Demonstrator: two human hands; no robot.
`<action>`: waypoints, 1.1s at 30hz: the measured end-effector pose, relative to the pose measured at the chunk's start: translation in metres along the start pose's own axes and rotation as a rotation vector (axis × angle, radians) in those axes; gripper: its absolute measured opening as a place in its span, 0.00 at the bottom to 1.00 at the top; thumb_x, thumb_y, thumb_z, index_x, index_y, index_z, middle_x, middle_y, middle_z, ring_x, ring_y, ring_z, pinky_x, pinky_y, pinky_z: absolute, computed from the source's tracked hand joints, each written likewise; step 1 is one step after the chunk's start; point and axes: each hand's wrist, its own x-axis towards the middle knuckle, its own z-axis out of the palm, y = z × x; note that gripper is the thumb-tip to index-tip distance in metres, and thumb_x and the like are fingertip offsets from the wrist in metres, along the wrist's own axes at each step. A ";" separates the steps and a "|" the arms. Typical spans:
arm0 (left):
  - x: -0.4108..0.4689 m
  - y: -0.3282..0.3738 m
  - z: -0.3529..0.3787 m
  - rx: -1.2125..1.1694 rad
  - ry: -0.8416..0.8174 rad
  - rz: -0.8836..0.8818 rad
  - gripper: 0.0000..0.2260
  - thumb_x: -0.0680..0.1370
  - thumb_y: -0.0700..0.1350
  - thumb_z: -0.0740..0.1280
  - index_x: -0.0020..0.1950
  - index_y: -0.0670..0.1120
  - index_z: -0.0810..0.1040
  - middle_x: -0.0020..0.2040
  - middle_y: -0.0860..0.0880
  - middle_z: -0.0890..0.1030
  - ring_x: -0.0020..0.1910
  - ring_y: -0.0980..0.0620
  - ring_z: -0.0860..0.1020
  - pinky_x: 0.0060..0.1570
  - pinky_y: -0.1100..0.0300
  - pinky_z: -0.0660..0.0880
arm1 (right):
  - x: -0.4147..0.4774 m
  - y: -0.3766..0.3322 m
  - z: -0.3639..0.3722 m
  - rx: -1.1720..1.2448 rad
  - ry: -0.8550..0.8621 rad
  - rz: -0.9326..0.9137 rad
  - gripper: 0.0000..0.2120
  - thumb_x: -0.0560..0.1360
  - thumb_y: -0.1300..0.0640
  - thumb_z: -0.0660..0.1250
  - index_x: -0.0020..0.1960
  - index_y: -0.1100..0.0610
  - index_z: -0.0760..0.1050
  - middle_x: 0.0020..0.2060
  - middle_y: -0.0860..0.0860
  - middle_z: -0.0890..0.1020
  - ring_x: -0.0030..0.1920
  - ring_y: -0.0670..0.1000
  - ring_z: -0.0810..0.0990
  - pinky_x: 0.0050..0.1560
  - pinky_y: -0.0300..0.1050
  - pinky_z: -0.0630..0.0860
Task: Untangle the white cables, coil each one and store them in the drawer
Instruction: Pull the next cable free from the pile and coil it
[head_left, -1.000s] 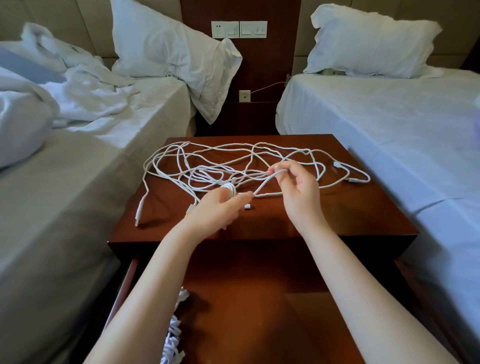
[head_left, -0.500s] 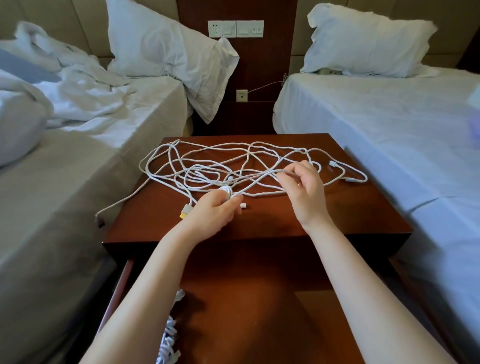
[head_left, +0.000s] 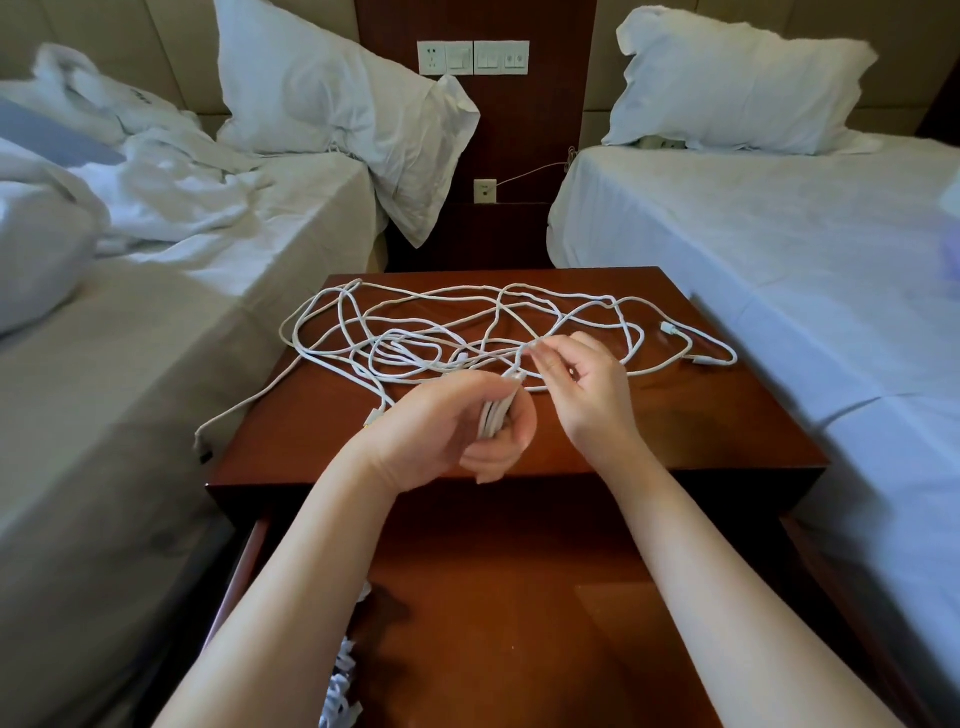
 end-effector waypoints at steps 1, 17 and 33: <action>0.001 0.003 0.002 -0.055 -0.015 0.041 0.17 0.78 0.45 0.51 0.36 0.41 0.75 0.24 0.51 0.66 0.24 0.53 0.64 0.30 0.61 0.67 | -0.002 -0.004 0.003 -0.001 -0.029 -0.029 0.17 0.79 0.46 0.61 0.49 0.55 0.83 0.35 0.43 0.77 0.41 0.45 0.75 0.40 0.40 0.70; -0.004 0.003 -0.025 -0.119 0.817 0.247 0.15 0.84 0.41 0.53 0.40 0.41 0.74 0.40 0.44 0.84 0.46 0.47 0.83 0.51 0.53 0.79 | -0.019 -0.016 0.033 -0.227 -0.315 -0.244 0.12 0.77 0.49 0.64 0.39 0.54 0.77 0.29 0.43 0.76 0.29 0.45 0.72 0.30 0.39 0.66; 0.010 -0.021 -0.019 0.788 0.905 -0.170 0.17 0.83 0.47 0.53 0.44 0.39 0.75 0.38 0.45 0.81 0.37 0.52 0.80 0.39 0.59 0.75 | -0.007 -0.010 0.019 0.023 0.045 0.122 0.04 0.79 0.55 0.65 0.49 0.54 0.77 0.46 0.45 0.80 0.50 0.42 0.77 0.43 0.26 0.72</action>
